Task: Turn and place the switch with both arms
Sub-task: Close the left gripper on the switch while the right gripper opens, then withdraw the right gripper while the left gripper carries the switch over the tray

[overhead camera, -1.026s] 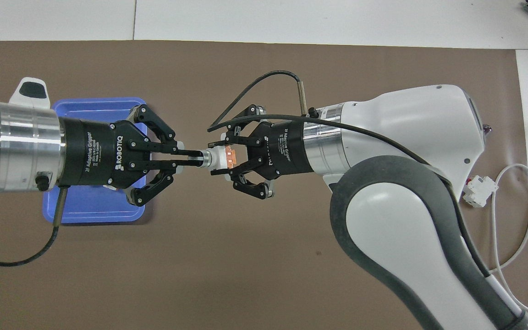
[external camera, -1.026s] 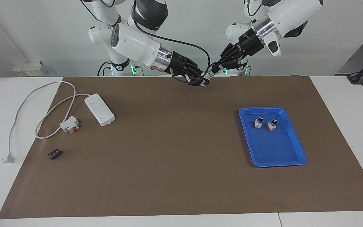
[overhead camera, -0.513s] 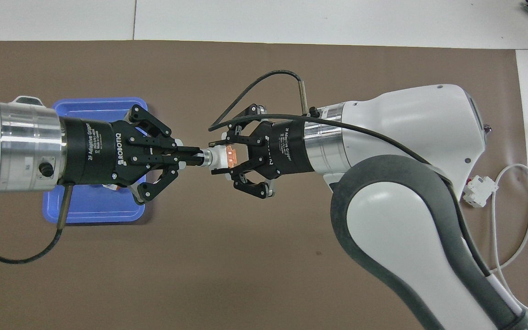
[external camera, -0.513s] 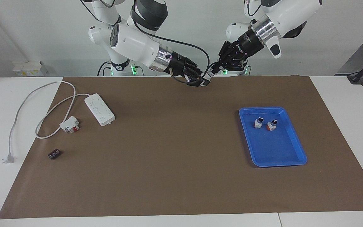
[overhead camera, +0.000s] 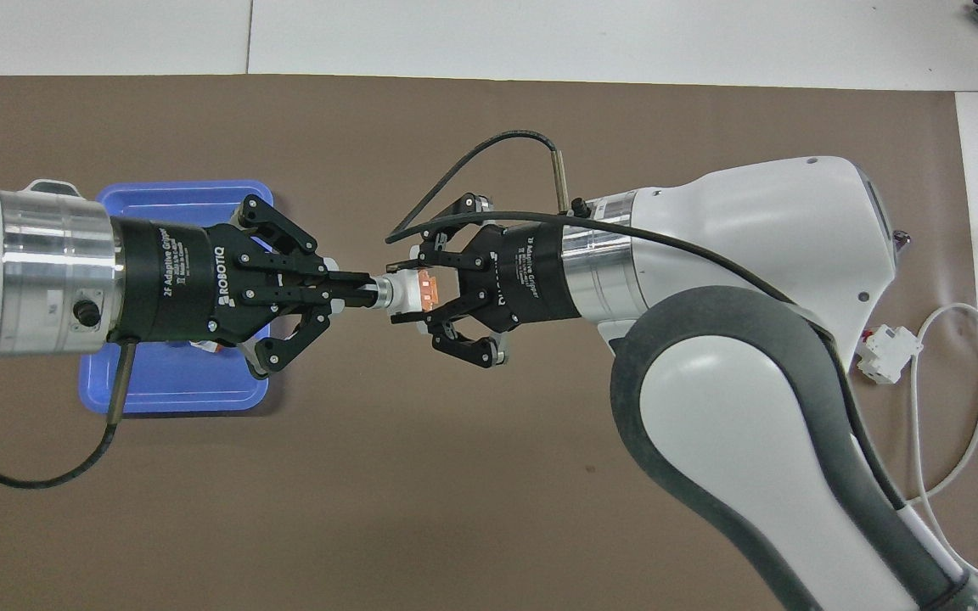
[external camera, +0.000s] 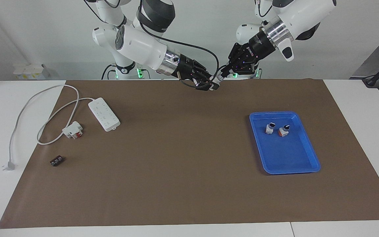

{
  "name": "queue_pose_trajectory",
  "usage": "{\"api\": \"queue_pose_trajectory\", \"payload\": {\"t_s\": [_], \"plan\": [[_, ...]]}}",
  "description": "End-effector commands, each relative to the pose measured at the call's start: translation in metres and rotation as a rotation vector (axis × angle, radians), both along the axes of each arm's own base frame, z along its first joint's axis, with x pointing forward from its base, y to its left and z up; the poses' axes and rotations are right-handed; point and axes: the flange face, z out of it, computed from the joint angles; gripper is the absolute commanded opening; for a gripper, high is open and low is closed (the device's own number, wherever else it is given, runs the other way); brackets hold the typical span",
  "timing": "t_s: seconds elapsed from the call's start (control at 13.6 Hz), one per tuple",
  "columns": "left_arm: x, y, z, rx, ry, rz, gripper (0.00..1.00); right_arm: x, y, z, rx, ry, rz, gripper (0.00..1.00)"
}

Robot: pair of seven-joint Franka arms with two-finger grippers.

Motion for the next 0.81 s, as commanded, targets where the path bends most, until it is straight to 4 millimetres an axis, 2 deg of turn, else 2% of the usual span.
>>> {"api": "queue_pose_trajectory", "payload": {"t_s": [0.0, 0.15, 0.37, 0.51, 0.73], "plan": [[0.001, -0.005, 0.009, -0.038, -0.022, 0.051, 0.00, -0.023, 0.019, -0.002, -0.036, -0.001, 0.085, 0.99], [0.000, -0.005, 0.008, -0.037, -0.019, 0.048, 0.00, -0.030, 0.015, 0.003, -0.107, -0.057, 0.160, 1.00], [0.001, -0.004, 0.007, -0.033, -0.034, 0.037, 0.00, -0.031, -0.001, 0.018, -0.187, -0.127, 0.171, 1.00], [0.002, 0.000, 0.004, -0.005, -0.053, 0.029, 0.00, -0.032, -0.018, 0.031, -0.266, -0.224, 0.207, 1.00], [0.000, 0.006, -0.010, 0.093, -0.103, -0.020, 0.00, -0.023, -0.048, 0.036, -0.346, -0.332, 0.285, 1.00]]}}
